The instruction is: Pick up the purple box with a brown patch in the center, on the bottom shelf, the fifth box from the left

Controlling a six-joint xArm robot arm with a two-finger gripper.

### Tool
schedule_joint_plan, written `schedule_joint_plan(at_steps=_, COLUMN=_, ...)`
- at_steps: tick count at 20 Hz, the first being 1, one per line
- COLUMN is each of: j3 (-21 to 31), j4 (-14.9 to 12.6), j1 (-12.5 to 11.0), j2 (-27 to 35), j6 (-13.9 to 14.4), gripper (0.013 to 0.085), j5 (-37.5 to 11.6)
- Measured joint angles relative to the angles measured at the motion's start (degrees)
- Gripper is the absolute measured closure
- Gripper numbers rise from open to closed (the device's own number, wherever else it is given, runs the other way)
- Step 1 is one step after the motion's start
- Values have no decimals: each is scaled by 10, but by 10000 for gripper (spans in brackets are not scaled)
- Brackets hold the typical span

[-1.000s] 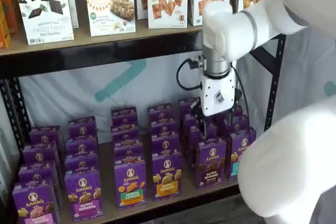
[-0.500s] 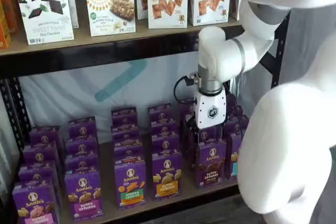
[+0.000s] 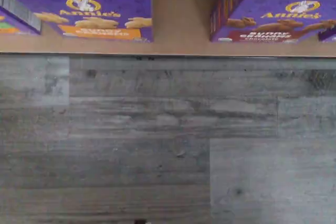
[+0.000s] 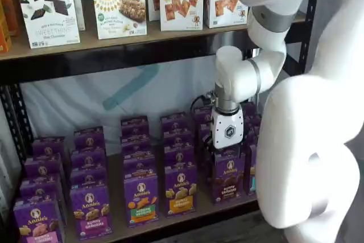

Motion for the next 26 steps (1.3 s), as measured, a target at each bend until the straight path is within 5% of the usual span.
schedule_joint_plan(at_steps=12, j3=-116, j4=-2, j1=-27, j2=155, j6=-25, gripper=130, j5=-36)
schedule_joint_plan(at_steps=26, j3=-251, j4=4, j1=-83, j2=290, j6=-85, gripper=130, j5=-46)
